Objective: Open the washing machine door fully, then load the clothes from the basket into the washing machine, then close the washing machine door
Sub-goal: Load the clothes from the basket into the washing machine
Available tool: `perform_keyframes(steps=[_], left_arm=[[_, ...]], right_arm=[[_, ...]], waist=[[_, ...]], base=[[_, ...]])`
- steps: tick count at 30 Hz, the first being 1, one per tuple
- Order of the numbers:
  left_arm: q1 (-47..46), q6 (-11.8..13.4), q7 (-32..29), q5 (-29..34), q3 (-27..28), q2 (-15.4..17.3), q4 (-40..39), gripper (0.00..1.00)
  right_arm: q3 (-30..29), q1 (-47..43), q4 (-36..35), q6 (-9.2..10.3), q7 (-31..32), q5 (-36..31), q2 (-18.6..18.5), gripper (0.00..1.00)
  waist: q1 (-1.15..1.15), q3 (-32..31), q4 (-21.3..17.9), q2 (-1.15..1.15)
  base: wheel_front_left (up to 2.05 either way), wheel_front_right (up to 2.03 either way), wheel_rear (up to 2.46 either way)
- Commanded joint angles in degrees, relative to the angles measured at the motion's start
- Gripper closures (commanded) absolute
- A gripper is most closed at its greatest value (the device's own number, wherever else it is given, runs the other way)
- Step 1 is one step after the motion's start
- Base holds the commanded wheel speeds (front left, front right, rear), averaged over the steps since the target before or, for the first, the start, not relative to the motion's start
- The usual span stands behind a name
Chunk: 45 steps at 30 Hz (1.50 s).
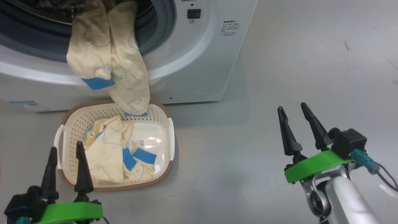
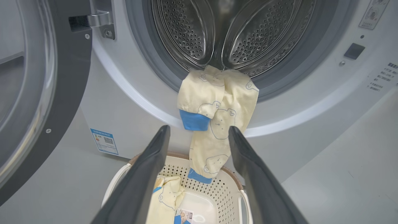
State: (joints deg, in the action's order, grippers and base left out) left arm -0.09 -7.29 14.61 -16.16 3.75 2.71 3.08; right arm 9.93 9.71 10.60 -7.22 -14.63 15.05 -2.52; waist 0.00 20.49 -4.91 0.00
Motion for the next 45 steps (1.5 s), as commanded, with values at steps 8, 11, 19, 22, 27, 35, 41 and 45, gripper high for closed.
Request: perform_keyframes(steps=[8, 11, 19, 22, 27, 35, 41, 45], left_arm=[[-2.57, -0.19, 0.39, -0.15, 2.06, 0.18, -0.54, 0.00], [-4.17, -0.19, 0.39, -0.26, 1.18, 0.24, 1.03, 0.00], [-9.81, -0.19, 0.39, -1.86, -1.97, 1.77, 6.32, 0.00], [-12.27, -0.19, 0.39, -1.92, -3.54, 2.72, 8.58, 0.00], [-16.54, -0.19, 0.39, -2.26, -5.72, 4.63, 12.44, 0.00], [-24.44, -0.20, 0.39, -2.46, -7.44, 7.40, 18.85, 0.00], [-29.31, -0.20, 0.39, -2.57, -7.38, 9.04, 22.41, 0.00], [-31.56, -0.20, 0.39, -2.26, -7.10, 10.03, 24.07, 0.00]], right_arm=[[1.11, 0.44, -2.02, -0.26, -0.37, -0.38, -0.36, 0.00], [1.16, 0.75, -2.15, -0.26, -0.37, -0.27, -0.36, 0.00], [1.69, 1.74, -2.46, -0.26, -0.37, 0.03, -0.36, 0.00], [1.90, 2.10, -2.54, -0.26, -0.37, 0.17, -0.36, 0.00], [2.07, 2.82, -2.83, -0.26, -0.37, 0.44, -0.36, 0.00], [2.42, 4.33, -3.34, -0.26, -0.37, 0.72, -0.36, 0.00], [2.34, 5.12, -3.67, -0.26, -0.37, 0.50, -0.36, 0.00], [2.13, 5.48, -3.95, -0.26, -0.37, 0.21, -0.36, 0.00]], waist=[[0.00, 0.74, -0.92, 0.00], [0.00, 1.36, -1.29, 0.00], [0.00, 3.28, -2.45, 0.00], [0.00, 4.12, -3.09, 0.00], [0.00, 5.74, -4.15, 0.00], [0.00, 8.99, -5.82, 0.00], [0.00, 11.38, -6.94, 0.00], [0.00, 12.93, -7.42, 0.00]], base=[[0.00, 0.00, 0.00], [0.00, 0.00, 0.00], [0.00, 0.00, 0.00], [0.00, 0.00, 0.00], [0.00, 0.00, 0.00], [0.00, 0.00, 0.00], [0.00, 0.00, 0.00], [0.00, 0.00, 0.00]])
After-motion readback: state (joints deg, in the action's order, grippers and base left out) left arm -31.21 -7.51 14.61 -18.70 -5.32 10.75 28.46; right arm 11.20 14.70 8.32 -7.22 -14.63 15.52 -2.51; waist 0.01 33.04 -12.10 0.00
